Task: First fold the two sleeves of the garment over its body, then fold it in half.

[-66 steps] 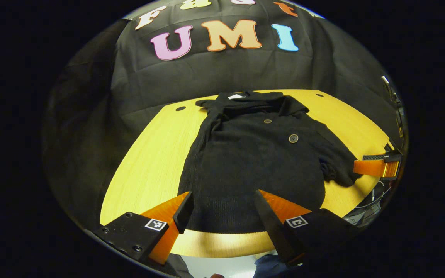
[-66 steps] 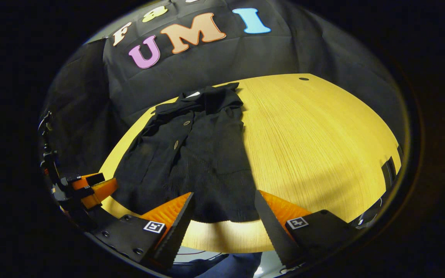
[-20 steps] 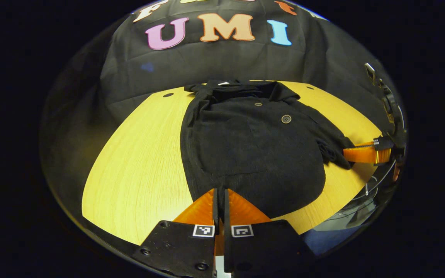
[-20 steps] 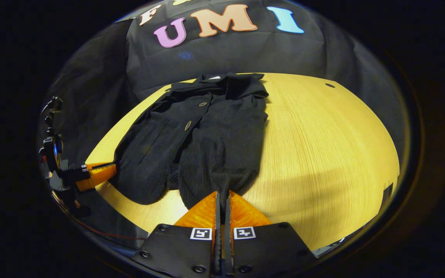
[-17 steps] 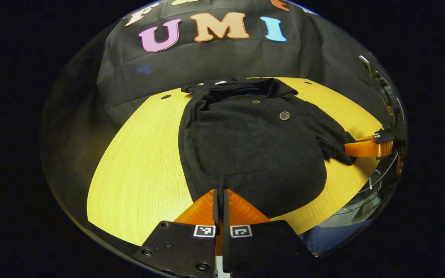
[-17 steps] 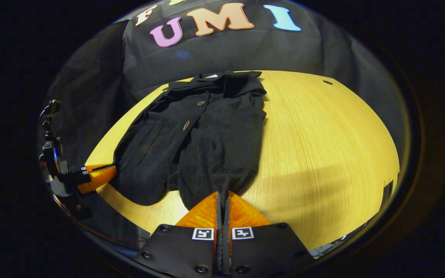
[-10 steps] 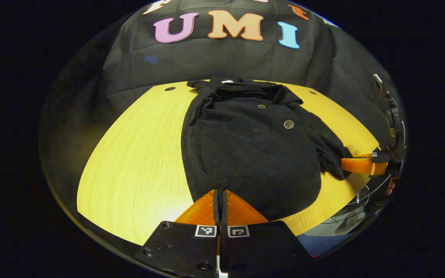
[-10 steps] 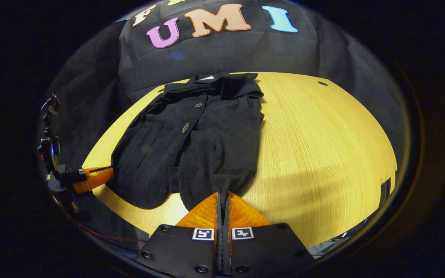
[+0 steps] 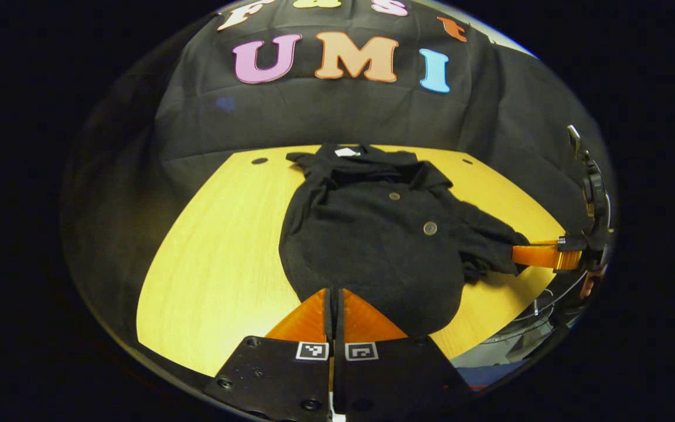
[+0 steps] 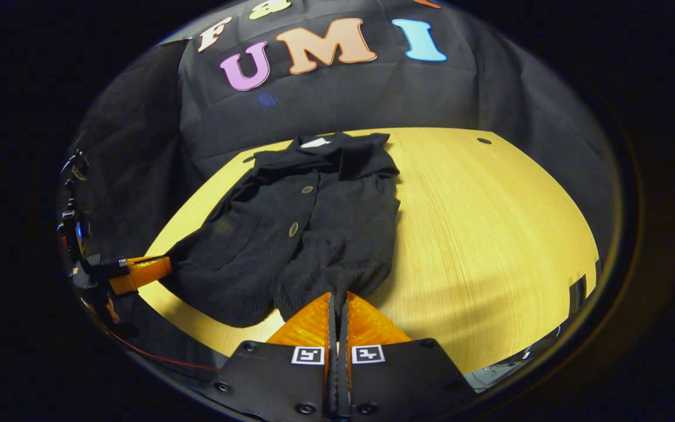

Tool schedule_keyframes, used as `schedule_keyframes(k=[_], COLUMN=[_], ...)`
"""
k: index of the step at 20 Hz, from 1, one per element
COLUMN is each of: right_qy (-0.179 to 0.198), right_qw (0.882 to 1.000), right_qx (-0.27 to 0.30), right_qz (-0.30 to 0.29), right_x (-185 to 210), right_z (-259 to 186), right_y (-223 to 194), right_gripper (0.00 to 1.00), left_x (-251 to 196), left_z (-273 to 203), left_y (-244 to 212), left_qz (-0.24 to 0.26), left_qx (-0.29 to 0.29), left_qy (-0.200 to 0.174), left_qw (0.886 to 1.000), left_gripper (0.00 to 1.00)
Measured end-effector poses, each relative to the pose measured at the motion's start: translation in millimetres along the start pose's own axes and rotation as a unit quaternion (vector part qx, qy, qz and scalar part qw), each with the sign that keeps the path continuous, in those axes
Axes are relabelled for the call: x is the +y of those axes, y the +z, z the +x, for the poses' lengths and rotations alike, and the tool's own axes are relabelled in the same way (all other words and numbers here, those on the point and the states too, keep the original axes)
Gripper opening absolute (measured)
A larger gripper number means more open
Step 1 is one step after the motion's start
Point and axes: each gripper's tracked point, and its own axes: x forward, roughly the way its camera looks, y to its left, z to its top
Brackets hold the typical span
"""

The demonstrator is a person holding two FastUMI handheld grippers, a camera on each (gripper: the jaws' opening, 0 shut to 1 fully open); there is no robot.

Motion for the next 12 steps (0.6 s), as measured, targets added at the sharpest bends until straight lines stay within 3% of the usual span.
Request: schedule_keyframes(k=[12], right_qy=[0.015], right_qw=[0.997], right_qx=[-0.081], right_qz=[-0.007], right_x=[15.9], right_z=[-15.3], right_y=[93.3], right_gripper=[0.02], left_x=[21.1], left_z=[3.1], left_y=[103.4], left_qz=[-0.013], left_qx=[-0.089], left_qy=[0.015], left_qw=[0.996], left_gripper=[0.00])
